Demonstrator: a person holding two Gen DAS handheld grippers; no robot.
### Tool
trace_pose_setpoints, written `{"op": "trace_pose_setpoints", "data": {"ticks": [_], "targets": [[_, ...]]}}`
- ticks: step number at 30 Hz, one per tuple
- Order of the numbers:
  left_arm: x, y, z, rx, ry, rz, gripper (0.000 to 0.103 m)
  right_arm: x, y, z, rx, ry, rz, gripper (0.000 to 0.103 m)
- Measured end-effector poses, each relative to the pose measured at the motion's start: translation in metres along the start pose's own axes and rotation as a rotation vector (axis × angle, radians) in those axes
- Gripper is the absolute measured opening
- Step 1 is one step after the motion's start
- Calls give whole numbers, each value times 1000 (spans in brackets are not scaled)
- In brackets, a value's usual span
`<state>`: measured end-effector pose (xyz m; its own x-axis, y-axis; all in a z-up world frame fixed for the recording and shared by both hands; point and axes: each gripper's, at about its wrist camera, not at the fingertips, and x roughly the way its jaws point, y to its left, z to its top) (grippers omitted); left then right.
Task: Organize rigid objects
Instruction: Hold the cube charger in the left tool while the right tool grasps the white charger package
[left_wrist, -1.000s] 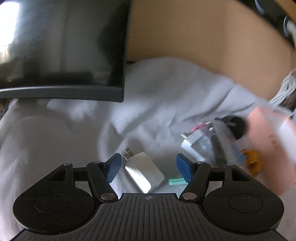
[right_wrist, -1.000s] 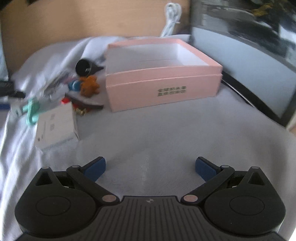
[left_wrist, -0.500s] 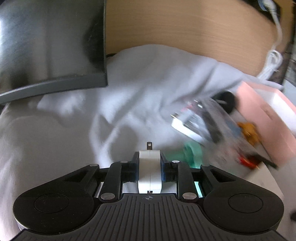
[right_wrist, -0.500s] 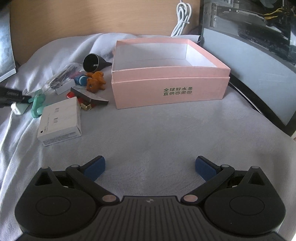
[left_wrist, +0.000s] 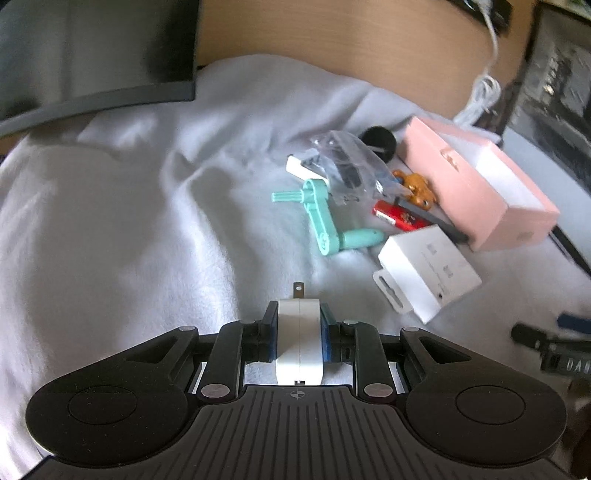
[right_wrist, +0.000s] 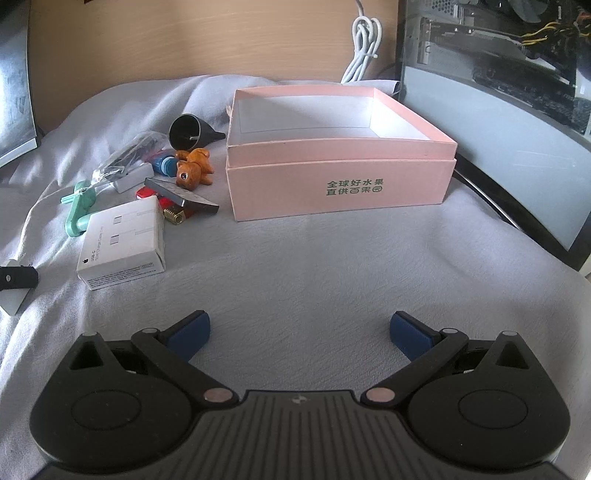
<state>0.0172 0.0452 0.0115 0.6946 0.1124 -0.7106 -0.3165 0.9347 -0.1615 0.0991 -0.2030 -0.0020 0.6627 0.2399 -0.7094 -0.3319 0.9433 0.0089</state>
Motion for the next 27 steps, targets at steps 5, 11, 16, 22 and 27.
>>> {"op": "trace_pose_setpoints", "data": {"ticks": [5, 11, 16, 22, 27], "targets": [[1, -4, -4, 10, -36, -10, 29, 1, 1, 2, 1, 10, -3, 103], [5, -5, 3, -3, 0, 15, 26, 1, 0, 0, -20, 5, 14, 103], [6, -3, 5, -11, 13, 14, 24, 0, 2, 2, -44, 6, 23, 100], [0, -5, -1, 10, 12, 32, 24, -19, 35, 21, -189, -95, 185, 96], [-8, -1, -6, 3, 18, 33, 24, -5, 74, 39, -237, -79, 284, 96]]}}
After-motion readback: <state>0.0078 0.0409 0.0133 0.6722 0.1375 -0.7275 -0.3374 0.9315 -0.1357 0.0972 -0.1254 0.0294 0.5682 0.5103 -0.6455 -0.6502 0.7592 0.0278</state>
